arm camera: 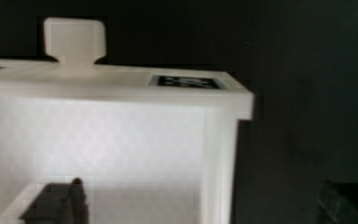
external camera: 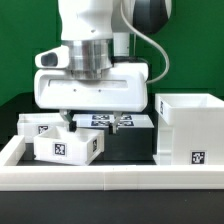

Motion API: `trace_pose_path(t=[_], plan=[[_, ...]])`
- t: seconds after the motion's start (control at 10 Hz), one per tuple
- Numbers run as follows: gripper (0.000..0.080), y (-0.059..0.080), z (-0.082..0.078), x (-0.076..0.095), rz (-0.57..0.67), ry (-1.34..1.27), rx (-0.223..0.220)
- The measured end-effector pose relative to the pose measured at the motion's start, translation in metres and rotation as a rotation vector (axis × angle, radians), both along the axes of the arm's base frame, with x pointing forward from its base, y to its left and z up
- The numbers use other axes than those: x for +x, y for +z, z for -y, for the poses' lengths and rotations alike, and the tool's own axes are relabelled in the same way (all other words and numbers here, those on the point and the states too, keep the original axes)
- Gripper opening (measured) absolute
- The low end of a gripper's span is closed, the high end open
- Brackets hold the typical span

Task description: Assemble drawer

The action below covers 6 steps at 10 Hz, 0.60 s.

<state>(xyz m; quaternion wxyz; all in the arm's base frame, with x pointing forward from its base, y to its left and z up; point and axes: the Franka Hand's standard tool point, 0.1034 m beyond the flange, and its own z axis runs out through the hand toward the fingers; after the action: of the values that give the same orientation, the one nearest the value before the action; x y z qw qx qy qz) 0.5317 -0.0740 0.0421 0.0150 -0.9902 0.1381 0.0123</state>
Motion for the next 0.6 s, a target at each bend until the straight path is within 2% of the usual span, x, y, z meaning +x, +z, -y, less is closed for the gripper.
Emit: trace_pose_path(t=[0.4,0.6], plan=[[0.0649,-0.027,0.003,-0.006,-0.005,-0.030,-0.014],[0.0649,-0.034,-0.002,-0.008,-0.008,-0.023,-0.019]])
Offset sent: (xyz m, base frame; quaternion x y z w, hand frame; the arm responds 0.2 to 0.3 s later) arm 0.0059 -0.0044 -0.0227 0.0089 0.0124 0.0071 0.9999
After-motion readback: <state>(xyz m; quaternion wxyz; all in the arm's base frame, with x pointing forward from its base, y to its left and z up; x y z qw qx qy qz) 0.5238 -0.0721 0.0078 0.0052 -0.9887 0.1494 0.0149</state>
